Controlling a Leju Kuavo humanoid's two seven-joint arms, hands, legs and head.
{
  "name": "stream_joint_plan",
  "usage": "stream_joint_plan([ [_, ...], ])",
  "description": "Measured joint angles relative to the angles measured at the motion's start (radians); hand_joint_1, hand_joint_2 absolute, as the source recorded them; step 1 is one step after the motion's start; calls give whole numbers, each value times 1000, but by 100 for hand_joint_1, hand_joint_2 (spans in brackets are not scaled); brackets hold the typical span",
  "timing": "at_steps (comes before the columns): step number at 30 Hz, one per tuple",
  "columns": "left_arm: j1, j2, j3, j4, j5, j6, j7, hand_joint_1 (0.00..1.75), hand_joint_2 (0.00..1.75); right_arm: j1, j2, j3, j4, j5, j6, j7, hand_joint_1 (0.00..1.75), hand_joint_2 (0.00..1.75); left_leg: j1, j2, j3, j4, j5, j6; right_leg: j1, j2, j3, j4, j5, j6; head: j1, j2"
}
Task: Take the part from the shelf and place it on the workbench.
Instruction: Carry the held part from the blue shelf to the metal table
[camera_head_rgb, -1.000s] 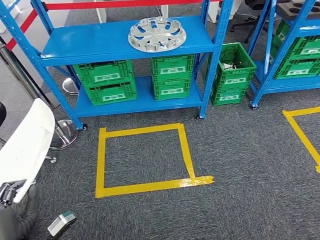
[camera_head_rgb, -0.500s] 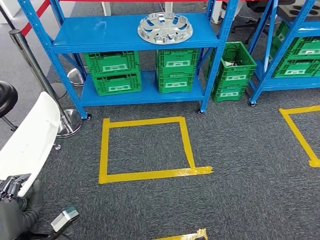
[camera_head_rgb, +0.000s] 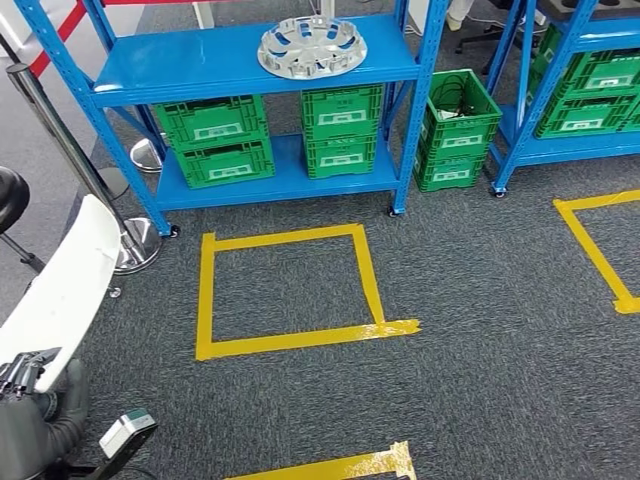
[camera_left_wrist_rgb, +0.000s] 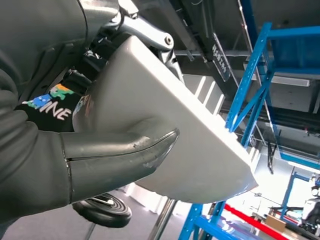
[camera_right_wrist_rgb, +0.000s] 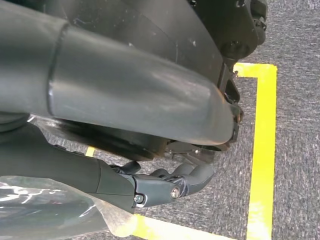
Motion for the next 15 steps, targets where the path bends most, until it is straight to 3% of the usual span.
stream_joint_plan([
  [5, 3, 17, -13, 2, 1, 0, 16, 175, 175, 0, 0, 0, 0, 2, 0, 0, 0, 0, 4, -1, -1, -2, 14, -25, 4, -1, -1, 4, 3, -5, -1, 0],
  [15, 4, 36, -34, 6, -8, 0, 48, 175, 175, 0, 0, 0, 0, 3, -3, 0, 0, 0, 4, -1, -8, -2, 15, -39, 4, -1, -7, 5, 6, -9, -1, 0],
])
